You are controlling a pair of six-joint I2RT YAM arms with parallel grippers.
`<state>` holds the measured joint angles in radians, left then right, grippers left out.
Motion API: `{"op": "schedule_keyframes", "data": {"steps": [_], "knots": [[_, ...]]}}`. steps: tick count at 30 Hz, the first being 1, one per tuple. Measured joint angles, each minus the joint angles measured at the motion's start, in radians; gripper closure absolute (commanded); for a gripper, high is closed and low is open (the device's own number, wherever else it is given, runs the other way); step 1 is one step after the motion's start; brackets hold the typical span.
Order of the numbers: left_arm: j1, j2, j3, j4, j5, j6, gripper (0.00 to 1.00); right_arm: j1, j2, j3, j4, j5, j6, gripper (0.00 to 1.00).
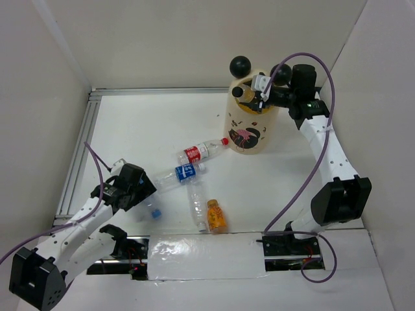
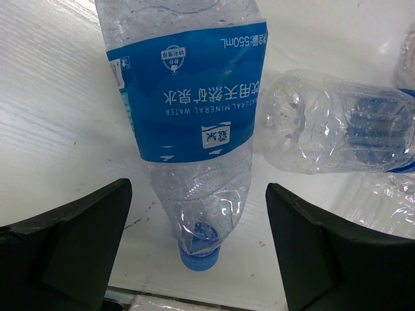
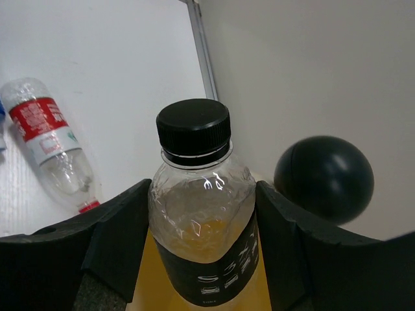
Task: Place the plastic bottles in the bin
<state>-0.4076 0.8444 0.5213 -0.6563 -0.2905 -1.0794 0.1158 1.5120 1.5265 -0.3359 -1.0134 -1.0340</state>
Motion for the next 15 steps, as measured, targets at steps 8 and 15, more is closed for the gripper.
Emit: {"op": "schedule_keyframes", "data": {"steps": [8, 15], "knots": [[-0.008, 0.008, 0.0, 0.002, 0.0, 0.001, 0.03, -0.06, 0.018, -0.01, -0.011, 0.007, -0.034, 0.0], [-0.008, 0.035, 0.007, 0.0, -0.005, 0.005, 0.03, -0.071, 0.001, -0.01, -0.025, -0.045, 0.007, 0.01]]}}
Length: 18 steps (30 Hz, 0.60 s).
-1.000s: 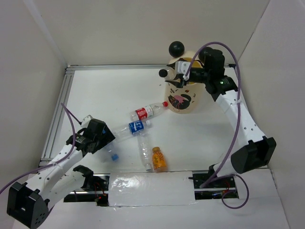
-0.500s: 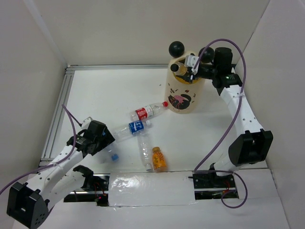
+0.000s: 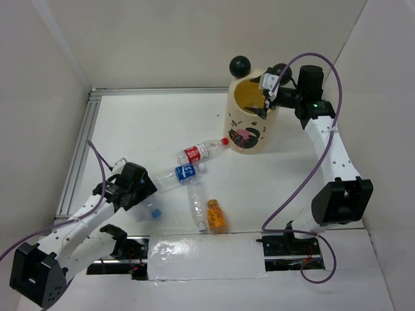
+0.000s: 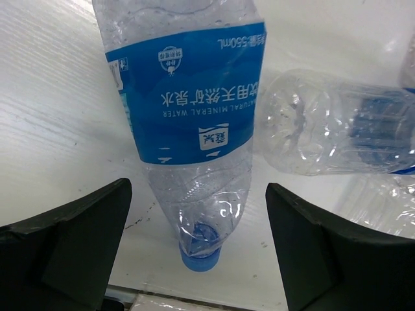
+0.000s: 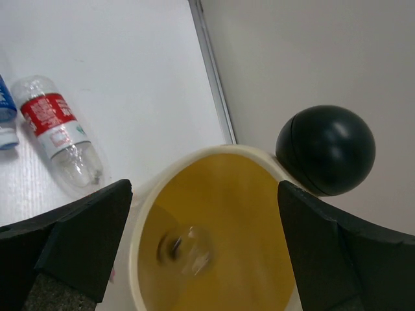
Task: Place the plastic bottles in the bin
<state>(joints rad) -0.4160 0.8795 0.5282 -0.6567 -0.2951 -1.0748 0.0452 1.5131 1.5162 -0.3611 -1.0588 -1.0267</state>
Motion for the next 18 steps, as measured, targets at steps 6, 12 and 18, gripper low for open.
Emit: {"op": "schedule_keyframes", "data": {"steps": [6, 12, 18], "knots": [[0.031, 0.067, 0.111, -0.001, -0.02, 0.052, 0.02, 0.013, -0.13, -0.037, -0.001, -0.021, 0.122, 0.04], [0.156, 0.219, 0.131, 0.022, -0.016, 0.113, 0.0, 0.045, -0.284, -0.147, 0.001, -0.014, 0.201, 0.03], [0.239, 0.298, 0.138, 0.078, -0.006, 0.203, 0.0, 0.038, -0.326, -0.248, -0.006, -0.002, 0.236, 0.03]]}}
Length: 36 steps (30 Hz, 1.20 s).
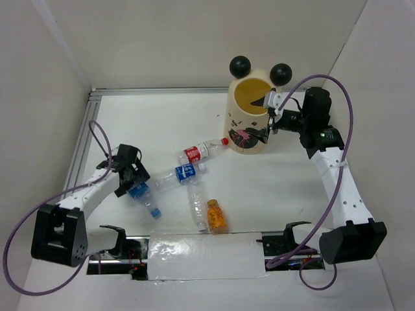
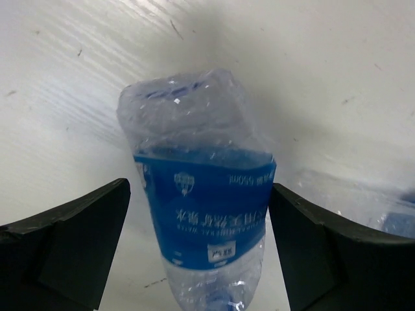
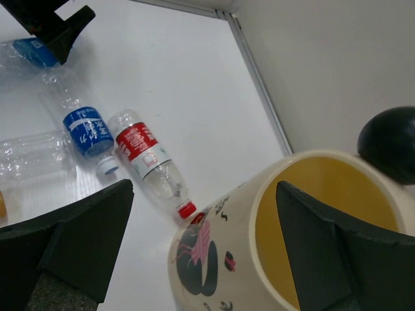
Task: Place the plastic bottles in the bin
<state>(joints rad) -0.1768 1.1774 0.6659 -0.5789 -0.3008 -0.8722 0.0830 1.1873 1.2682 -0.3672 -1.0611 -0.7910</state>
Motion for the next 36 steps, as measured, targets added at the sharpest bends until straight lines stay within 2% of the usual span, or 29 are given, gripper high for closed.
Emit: {"op": "schedule_keyframes", "data": {"steps": [4, 7, 8, 10, 11, 12, 15, 16, 17, 20, 22, 23, 25, 27, 28, 30, 32, 33, 34, 36], "knots": [[0.018, 0.113, 0.007, 0.055, 0.022, 0.049, 0.0, -0.009, -0.001, -0.035, -0.003, 0.003, 0.019, 0.02], [0.018, 0.182, 0.01, 0.082, 0.037, 0.073, 0.09, -0.013, -0.006, -0.046, -0.002, 0.003, 0.028, 0.02], [0.018, 0.193, 0.019, 0.08, 0.037, 0.083, 0.26, -0.014, -0.008, -0.05, -0.002, 0.003, 0.031, 0.03], [0.018, 0.193, 0.026, 0.092, 0.044, 0.093, 0.53, -0.014, -0.017, -0.051, -0.002, 0.003, 0.036, 0.09], [0.018, 0.187, 0.032, 0.093, 0.044, 0.098, 0.75, -0.015, -0.021, -0.051, -0.002, 0.002, 0.039, 0.12], [0.018, 0.174, 0.039, 0.096, 0.045, 0.102, 0.84, -0.016, -0.026, -0.051, -0.003, 0.002, 0.04, 0.16], [0.017, 0.124, 0.05, 0.099, 0.066, 0.116, 1.0, -0.023, -0.038, -0.051, -0.007, -0.003, 0.044, 0.39], [0.012, 0.102, 0.056, 0.085, 0.073, 0.113, 1.0, -0.025, -0.04, -0.051, -0.012, -0.007, 0.042, 0.5], [0.004, 0.078, 0.063, 0.071, 0.078, 0.113, 1.0, -0.027, -0.043, -0.051, -0.018, -0.01, 0.042, 0.71], [-0.041, -0.028, 0.125, 0.01, 0.106, 0.114, 1.0, -0.035, -0.05, -0.051, -0.047, -0.013, 0.048, 0.88], [-0.074, -0.093, 0.201, 0.001, 0.144, 0.115, 1.0, -0.043, -0.059, -0.051, -0.067, -0.015, 0.053, 0.76], [-0.093, -0.117, 0.251, 0.001, 0.171, 0.121, 1.0, -0.051, -0.067, -0.054, -0.076, -0.014, 0.056, 0.62], [-0.129, -0.141, 0.359, 0.04, 0.238, 0.14, 1.0, -0.066, -0.096, -0.078, -0.098, -0.013, 0.049, 0.25], [-0.166, -0.127, 0.473, 0.107, 0.307, 0.157, 1.0, -0.081, -0.13, -0.111, -0.134, -0.011, 0.027, 0.03], [-0.185, -0.111, 0.527, 0.147, 0.336, 0.166, 1.0, -0.087, -0.145, -0.128, -0.155, -0.01, 0.011, 0.0], [-0.235, -0.042, 0.655, 0.228, 0.386, 0.192, 1.0, -0.095, -0.169, -0.159, -0.192, -0.008, -0.019, 0.02], [-0.305, 0.053, 0.788, 0.336, 0.404, 0.236, 1.0, -0.101, -0.19, -0.196, -0.232, -0.002, -0.055, 0.15], [-0.344, 0.114, 0.861, 0.374, 0.41, 0.27, 1.0, -0.103, -0.198, -0.214, -0.255, 0.003, -0.072, 0.46], [-0.386, 0.174, 0.933, 0.425, 0.411, 0.303, 1.0, -0.103, -0.2, -0.22, -0.278, 0.008, -0.085, 0.69], [-0.455, 0.282, 1.028, 0.547, 0.411, 0.378, 1.0, -0.108, -0.211, -0.257, -0.312, 0.016, -0.115, 1.0]]}}
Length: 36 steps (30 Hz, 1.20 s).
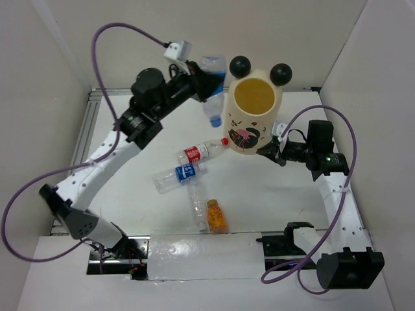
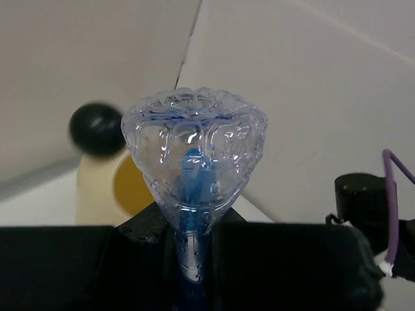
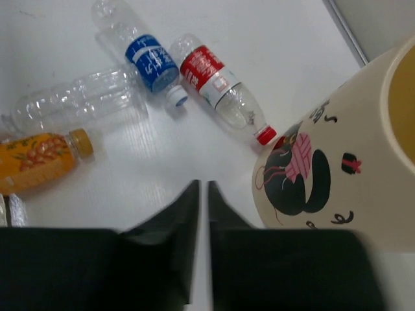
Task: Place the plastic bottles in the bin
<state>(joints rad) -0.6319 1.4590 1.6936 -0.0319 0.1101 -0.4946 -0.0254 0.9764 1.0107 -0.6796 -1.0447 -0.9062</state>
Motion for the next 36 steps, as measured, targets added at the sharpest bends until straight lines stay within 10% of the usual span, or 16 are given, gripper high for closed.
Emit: {"op": "schedule_keyframes", "data": {"steps": [10, 17, 21, 24, 33, 36], "knots": [[-0.214, 0.335, -0.007, 0.692, -0.216, 0.339, 1.0, -0.032, -0.085, -0.132, -0.078, 0.07, -0.055, 1.0], [-0.266, 0.6, 0.24, 0.843, -0.395, 0.516, 0.99, -0.064, -0.093, -0.161, -0.1, 0.092, -0.085, 0.9], [-0.27, 0.676, 0.284, 0.887, -0.459, 0.589, 0.6, -0.082, -0.094, -0.168, -0.101, 0.098, -0.09, 0.41], [-0.268, 0.713, 0.281, 0.891, -0.489, 0.623, 0.12, -0.097, -0.094, -0.168, -0.101, 0.099, -0.091, 0.0], [-0.265, 0.717, 0.272, 0.842, -0.499, 0.614, 0.0, -0.11, -0.085, -0.168, -0.129, 0.016, -0.204, 0.0], [-0.282, 0.666, 0.252, 0.822, -0.492, 0.604, 0.0, -0.09, -0.056, -0.178, -0.152, -0.017, -0.32, 0.14]]}}
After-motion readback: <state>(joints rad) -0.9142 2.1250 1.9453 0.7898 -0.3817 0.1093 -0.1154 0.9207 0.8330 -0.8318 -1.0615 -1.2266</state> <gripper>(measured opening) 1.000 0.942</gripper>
